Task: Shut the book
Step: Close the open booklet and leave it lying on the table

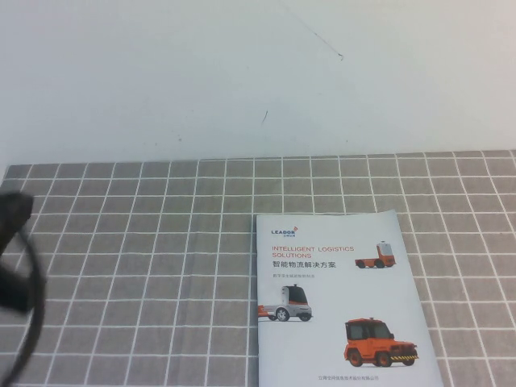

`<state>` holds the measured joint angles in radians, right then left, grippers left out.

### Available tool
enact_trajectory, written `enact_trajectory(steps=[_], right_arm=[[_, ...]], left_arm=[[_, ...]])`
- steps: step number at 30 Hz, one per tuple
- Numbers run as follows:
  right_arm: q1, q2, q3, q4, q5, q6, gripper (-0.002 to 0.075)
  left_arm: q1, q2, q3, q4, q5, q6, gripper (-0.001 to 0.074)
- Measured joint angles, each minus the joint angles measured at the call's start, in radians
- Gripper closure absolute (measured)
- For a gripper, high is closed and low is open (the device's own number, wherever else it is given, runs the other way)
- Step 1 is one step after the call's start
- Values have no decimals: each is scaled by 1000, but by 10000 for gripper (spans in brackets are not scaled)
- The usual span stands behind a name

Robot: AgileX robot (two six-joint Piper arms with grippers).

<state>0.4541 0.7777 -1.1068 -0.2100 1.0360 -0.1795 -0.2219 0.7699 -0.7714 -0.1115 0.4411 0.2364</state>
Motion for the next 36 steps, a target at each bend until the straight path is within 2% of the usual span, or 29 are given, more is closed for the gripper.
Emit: enact_trajectory(steps=[8, 16, 25, 36], right_arm=[[0, -449, 397, -25, -54, 95, 729], [0, -643, 606, -25, -80, 139, 729], [0, -708, 722, -25, -278, 160, 729], [0, -708, 736, -25, -320, 166, 729]], left_arm=[[0, -345, 328, 0, -123, 65, 738], [0, -525, 499, -61, -151, 82, 738], [0, -546, 543, -128, -209, 84, 738], [0, -546, 546, -188, -217, 78, 738]])
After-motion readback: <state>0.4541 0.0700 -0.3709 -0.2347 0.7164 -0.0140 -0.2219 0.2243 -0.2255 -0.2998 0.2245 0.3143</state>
